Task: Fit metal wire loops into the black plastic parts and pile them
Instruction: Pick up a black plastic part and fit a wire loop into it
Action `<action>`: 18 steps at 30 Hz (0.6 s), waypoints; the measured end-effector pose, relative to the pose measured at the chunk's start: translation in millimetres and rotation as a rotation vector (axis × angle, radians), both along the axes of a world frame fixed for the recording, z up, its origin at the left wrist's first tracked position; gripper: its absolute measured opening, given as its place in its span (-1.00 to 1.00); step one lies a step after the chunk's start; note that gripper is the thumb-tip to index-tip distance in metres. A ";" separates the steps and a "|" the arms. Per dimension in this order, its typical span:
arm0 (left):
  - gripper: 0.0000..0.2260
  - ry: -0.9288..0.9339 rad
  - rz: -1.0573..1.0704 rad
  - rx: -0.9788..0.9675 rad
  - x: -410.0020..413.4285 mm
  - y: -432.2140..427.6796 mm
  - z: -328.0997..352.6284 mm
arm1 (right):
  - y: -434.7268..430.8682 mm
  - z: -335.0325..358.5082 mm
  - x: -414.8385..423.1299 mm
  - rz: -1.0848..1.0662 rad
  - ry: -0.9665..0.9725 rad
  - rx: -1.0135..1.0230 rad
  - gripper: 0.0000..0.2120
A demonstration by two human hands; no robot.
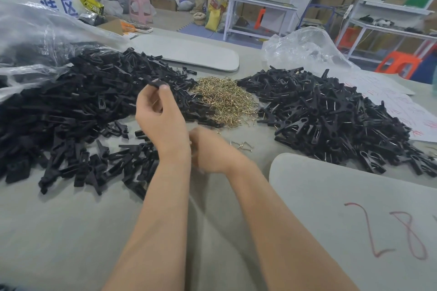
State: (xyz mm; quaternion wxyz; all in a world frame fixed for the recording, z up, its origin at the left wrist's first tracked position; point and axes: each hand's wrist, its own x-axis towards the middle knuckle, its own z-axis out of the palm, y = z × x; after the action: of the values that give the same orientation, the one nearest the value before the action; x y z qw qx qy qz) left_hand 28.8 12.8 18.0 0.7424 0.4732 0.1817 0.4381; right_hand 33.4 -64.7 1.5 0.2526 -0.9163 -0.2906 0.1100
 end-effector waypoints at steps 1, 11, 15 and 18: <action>-0.88 0.009 -0.012 0.004 0.2 -1.7 -0.4 | 1.2 -2.9 -2.0 0.020 -0.065 -0.063 -0.74; -0.89 0.101 -0.202 0.054 6.2 -10.8 -11.8 | -20.3 -10.1 -5.0 -0.207 -0.168 0.223 -0.92; -0.83 0.218 -0.515 0.092 9.5 -16.8 -19.3 | -51.2 -3.4 3.5 -0.521 -0.055 0.676 -0.82; -0.87 0.322 -0.735 0.203 7.2 -27.3 -23.8 | -72.1 -2.1 7.0 -0.608 0.064 0.995 -0.83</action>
State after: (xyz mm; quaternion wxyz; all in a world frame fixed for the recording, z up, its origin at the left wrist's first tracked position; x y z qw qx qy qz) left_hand 36.0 -14.4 -5.8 0.7611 0.6399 0.0703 0.0799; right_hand 40.4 -136.8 -0.6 0.6814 -0.7260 -0.0237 -0.0895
